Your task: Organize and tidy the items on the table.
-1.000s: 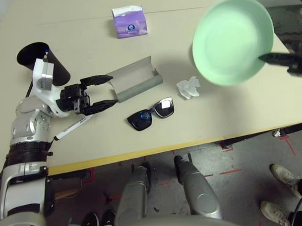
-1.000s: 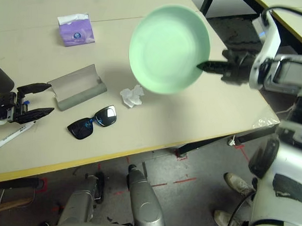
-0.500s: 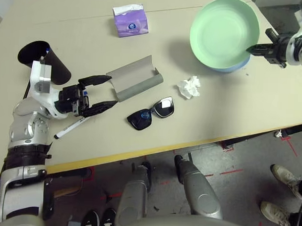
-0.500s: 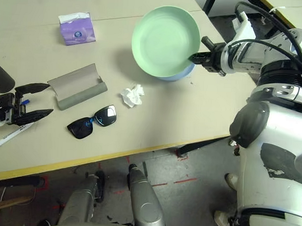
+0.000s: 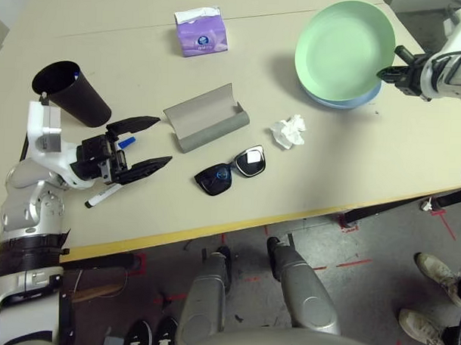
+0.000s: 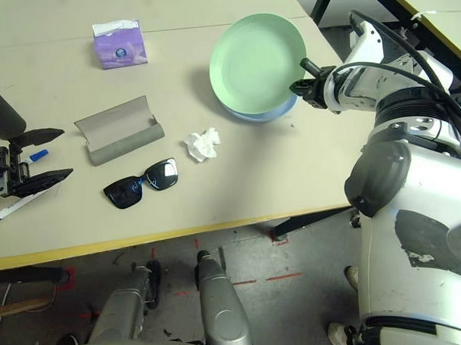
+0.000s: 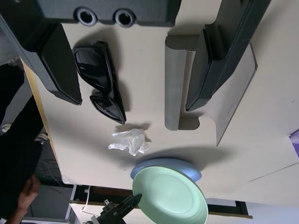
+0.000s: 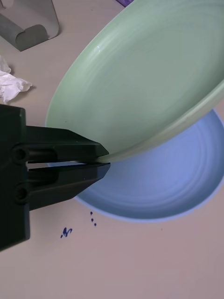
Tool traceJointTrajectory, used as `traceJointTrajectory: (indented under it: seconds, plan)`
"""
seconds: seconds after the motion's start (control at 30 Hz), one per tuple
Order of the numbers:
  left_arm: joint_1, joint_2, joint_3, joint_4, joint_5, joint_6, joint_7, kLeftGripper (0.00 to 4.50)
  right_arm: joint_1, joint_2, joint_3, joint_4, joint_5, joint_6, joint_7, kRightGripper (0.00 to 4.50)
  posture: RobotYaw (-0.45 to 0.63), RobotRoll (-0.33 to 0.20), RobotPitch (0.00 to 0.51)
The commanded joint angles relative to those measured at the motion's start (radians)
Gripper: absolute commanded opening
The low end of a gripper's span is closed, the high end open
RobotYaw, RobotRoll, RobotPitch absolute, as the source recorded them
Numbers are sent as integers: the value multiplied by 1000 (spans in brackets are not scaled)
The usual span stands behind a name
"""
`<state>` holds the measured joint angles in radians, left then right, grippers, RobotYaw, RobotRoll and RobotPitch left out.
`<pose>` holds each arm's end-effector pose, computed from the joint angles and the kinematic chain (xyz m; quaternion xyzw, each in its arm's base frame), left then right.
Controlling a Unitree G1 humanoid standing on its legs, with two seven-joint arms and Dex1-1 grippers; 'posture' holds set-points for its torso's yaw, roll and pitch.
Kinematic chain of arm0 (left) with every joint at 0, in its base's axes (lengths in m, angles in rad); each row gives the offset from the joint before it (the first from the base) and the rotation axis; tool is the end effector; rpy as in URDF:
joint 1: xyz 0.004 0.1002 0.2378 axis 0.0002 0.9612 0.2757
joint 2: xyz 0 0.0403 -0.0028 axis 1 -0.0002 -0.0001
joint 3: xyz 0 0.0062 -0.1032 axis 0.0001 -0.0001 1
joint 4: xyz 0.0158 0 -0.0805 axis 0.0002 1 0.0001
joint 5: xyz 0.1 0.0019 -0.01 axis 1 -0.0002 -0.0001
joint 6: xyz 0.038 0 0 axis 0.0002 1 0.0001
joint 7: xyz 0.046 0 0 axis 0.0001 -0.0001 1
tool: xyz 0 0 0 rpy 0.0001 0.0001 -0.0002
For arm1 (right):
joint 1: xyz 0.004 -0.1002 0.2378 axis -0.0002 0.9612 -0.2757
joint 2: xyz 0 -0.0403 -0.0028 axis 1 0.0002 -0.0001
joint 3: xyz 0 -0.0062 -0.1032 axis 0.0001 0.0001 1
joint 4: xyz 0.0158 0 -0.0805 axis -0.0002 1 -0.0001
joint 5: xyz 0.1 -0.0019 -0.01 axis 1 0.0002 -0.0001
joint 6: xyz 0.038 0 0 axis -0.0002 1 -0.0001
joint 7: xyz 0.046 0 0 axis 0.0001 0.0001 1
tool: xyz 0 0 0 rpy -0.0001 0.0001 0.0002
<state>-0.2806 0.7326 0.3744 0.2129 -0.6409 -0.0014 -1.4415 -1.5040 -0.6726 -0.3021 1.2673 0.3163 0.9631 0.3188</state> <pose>0.2285 0.3387 0.1698 0.1082 -0.1301 -0.5105 0.8431 0.3446 -0.2698 0.2868 0.2290 0.2318 0.0630 0.9433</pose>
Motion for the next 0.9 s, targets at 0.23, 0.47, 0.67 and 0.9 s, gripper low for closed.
traceJointTrajectory:
  seconds: [0.23, 0.47, 0.67, 0.9]
  plan:
    - [25, 2, 6, -24, -5, -11, 4, 4500, 5, -9, 13, 10, -56, 23, 29, 21, -182, 0, 306]
    - [21, 3, 6, -21, -5, -14, 6, 4500, 16, -21, 12, 10, -85, 14, 31, 21, -187, 0, 306]
    - [6, 0, -3, -7, 1, -16, 5, 4500, 12, -24, 18, 8, -105, 20, 52, 511, -196, 0, 306]
    - [-17, -7, -14, 28, 11, -29, 1, 4500, 0, -32, 27, 7, -124, 17, 77, 2828, -214, 0, 296]
